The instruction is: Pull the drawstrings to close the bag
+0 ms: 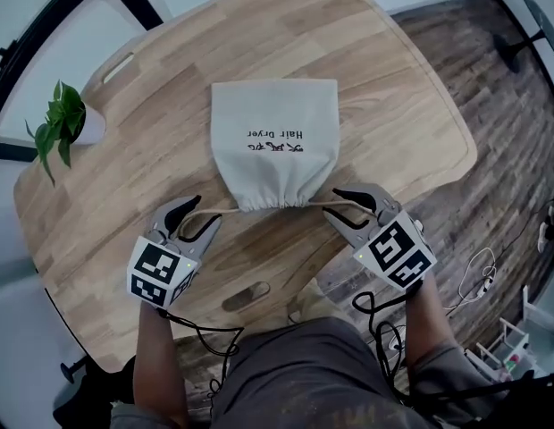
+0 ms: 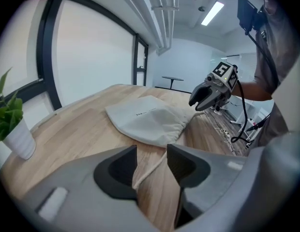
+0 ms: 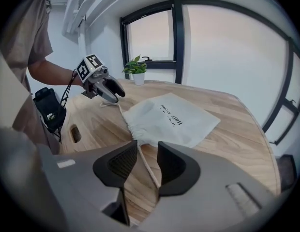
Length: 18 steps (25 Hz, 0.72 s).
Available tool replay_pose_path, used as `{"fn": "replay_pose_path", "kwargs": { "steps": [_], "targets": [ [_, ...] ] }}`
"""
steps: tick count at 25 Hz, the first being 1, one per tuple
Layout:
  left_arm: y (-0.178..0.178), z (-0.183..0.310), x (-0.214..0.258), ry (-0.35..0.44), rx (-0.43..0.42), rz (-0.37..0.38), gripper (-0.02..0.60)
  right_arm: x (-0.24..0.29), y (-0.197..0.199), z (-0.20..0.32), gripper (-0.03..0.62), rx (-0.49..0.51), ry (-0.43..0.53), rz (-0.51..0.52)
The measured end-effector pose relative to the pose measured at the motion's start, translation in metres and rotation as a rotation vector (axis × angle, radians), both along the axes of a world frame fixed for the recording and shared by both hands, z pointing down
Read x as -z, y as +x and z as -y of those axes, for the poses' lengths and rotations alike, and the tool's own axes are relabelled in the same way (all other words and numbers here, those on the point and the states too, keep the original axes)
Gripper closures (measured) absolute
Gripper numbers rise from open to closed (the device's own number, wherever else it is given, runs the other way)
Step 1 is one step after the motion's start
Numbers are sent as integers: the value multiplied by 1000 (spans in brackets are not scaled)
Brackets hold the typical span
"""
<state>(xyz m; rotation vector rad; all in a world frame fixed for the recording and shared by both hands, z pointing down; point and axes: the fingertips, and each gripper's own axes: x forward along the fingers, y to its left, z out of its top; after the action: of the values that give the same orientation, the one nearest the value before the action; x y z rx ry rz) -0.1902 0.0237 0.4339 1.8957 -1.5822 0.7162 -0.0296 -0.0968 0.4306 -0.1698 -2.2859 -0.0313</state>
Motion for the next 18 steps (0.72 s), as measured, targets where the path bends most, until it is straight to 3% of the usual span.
{"fn": "replay_pose_path", "kwargs": {
  "steps": [6, 18],
  "targets": [
    [12, 6, -36, -104, -151, 45, 390, -32, -8, -12, 433, 79, 8, -84],
    [20, 5, -47, -173, -266, 3, 422, -52, -10, -21, 439, 118, -13, -112]
  ]
}}
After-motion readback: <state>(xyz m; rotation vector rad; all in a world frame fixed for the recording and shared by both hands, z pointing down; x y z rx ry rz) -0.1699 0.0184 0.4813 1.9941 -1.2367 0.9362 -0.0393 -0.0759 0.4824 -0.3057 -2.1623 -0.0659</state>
